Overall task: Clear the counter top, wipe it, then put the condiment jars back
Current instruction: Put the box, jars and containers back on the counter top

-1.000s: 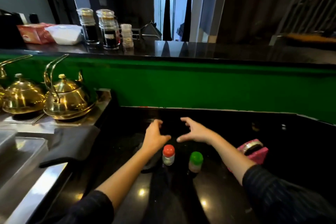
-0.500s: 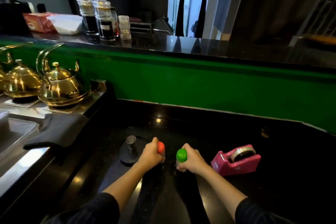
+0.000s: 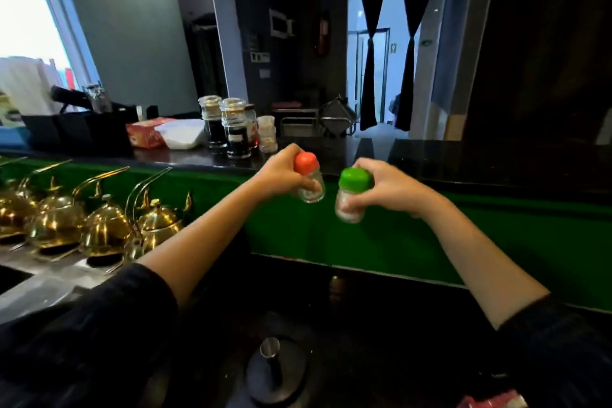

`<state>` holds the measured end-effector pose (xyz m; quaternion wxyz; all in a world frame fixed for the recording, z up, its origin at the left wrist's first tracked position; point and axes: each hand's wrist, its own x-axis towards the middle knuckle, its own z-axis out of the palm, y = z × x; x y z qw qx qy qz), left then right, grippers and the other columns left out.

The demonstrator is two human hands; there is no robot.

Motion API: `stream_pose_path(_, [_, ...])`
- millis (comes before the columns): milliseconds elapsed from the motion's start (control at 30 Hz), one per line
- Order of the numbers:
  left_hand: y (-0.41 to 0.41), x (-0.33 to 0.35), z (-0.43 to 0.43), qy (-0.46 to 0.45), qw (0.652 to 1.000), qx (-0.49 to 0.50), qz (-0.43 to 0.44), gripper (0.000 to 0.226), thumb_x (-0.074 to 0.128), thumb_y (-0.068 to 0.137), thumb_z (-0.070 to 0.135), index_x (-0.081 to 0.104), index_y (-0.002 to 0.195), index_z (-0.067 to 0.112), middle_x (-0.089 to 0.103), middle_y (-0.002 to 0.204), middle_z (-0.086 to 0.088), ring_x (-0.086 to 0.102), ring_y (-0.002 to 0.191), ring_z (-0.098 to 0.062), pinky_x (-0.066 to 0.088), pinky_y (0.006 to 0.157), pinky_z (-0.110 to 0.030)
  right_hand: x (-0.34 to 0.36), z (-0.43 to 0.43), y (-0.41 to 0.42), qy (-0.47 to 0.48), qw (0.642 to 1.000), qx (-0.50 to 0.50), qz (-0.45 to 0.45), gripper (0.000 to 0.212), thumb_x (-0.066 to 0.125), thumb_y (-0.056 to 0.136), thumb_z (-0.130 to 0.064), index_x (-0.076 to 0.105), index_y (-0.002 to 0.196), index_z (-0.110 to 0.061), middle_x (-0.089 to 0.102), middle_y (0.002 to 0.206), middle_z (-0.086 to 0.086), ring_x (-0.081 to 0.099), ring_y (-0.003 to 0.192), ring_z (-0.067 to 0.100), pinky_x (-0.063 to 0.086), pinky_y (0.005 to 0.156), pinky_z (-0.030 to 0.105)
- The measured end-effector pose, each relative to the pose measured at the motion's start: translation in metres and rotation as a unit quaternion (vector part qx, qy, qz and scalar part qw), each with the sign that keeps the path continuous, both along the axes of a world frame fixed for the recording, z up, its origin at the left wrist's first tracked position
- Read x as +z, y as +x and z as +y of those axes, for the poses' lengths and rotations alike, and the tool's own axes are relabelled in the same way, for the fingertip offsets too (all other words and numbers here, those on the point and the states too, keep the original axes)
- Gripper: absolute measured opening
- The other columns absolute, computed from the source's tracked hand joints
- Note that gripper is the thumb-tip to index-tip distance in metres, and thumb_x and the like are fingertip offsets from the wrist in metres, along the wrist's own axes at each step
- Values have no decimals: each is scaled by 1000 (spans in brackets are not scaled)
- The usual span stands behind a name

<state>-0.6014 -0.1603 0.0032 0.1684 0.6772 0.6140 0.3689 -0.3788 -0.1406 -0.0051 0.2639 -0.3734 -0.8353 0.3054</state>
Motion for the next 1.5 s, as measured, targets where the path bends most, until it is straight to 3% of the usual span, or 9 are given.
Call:
stream_pose_path(167, [-12,26,64,47,996,69,-22,46,82,69,11,44,96,11,50,86,1,47,86,-15,39,61,-25,28,65,-36,44,993,-62,87,54,89,64,-26,56,102,-6,66,96,9,64,90,21,52,84,39])
stream_pose_path(267, [-19,24,97,35,995,96,-18,45,79,72,10,41,96,11,50,98,-6,47,90,-18,37,71,-26,21,104,-59,49,988,-114,94,58,89,60,-34,53,100,-10,63,100,8,62,96,25,52,87,44])
stream_pose_path(600, [-49,1,169,67,986,149,-36,57,76,77,14,44,123,5,57,120,-15,55,110,-29,42,87,-31,0,174,-125,67,964,-230,114,53,84,68,-34,48,98,-9,59,104,9,54,92,24,40,71,32])
stream_pose_path(733, [-46,-10,168,103,980,167,-38,59,71,75,7,42,126,7,60,114,-13,58,104,-26,41,76,-27,-6,182,-135,63,962,-255,74,63,83,69,-38,51,114,-8,59,118,13,56,110,31,46,82,37])
stream_pose_path(900, [-41,-20,133,197,958,199,-65,63,67,75,4,41,132,5,61,111,-13,60,101,-28,51,82,-36,-5,154,-123,26,966,-254,40,78,83,74,-29,39,132,-1,51,131,17,49,123,32,43,89,35])
stream_pose_path(1033, [-33,-45,70,281,944,163,-61,46,66,77,2,49,120,7,59,107,-9,57,96,-22,50,86,-33,-23,91,-115,172,953,-234,89,65,77,79,-30,41,129,-5,49,129,13,45,121,28,39,92,31])
stream_pose_path(1200, [-38,-142,-3,158,979,123,-41,47,74,73,10,54,115,4,61,107,-11,58,99,-23,47,88,-33,-121,4,-104,287,931,-198,110,51,69,85,-18,49,128,0,51,129,14,48,122,27,38,102,29])
stream_pose_path(1333, [-45,-238,-64,36,985,154,-65,58,81,69,23,55,118,6,62,109,-12,58,105,-27,44,93,-33,-229,-58,-100,119,980,-159,-29,61,72,81,-33,50,132,-7,43,142,14,36,134,28,23,111,26])
stream_pose_path(1500, [-49,-309,-121,-90,978,174,-73,74,84,63,33,50,126,14,56,119,-5,50,114,-21,41,96,-29,-314,-121,-99,2,976,-64,-207,52,69,82,-40,51,128,-24,20,157,10,17,144,29,21,117,38])
